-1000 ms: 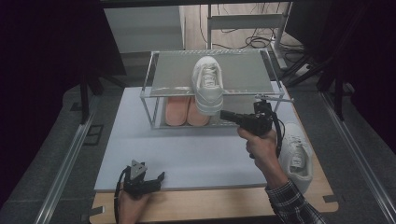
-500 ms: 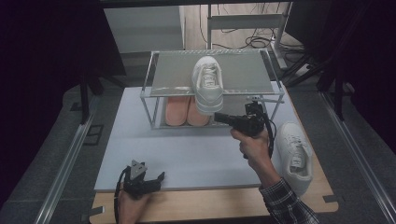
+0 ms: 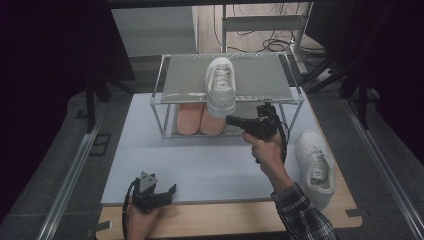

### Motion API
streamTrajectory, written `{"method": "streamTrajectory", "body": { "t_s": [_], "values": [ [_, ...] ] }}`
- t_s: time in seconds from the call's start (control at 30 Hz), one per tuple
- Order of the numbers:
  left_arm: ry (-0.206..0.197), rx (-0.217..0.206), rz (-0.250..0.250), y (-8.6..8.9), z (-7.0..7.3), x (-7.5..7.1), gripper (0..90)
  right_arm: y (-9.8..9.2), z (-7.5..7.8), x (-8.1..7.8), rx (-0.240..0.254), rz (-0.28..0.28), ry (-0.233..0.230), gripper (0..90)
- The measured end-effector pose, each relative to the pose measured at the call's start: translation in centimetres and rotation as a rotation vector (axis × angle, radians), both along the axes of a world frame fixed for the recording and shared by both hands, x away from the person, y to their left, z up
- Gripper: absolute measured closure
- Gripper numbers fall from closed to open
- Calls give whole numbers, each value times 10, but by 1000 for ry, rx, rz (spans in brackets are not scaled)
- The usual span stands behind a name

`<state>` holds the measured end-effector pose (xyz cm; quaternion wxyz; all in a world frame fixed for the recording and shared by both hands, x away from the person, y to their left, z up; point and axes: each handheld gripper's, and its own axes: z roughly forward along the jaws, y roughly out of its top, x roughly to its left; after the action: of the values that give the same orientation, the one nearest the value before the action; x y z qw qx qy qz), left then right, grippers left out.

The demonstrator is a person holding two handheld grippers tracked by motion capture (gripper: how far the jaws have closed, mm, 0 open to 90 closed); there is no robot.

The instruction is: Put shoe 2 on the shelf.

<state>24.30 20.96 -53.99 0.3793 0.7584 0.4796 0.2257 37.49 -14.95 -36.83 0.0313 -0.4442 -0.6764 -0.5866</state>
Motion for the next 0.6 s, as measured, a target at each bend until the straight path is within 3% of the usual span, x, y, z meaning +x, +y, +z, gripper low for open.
{"method": "streamTrajectory", "body": {
  "t_s": [0.23, 0.6],
  "values": [
    [1, 2, 0, 0, 0, 0, 112, 4, -4, 14, 33, -6, 12, 895],
    [1, 2, 1, 0, 0, 0, 112, 9, -2, 22, 10, -21, 6, 895]
  ]
}}
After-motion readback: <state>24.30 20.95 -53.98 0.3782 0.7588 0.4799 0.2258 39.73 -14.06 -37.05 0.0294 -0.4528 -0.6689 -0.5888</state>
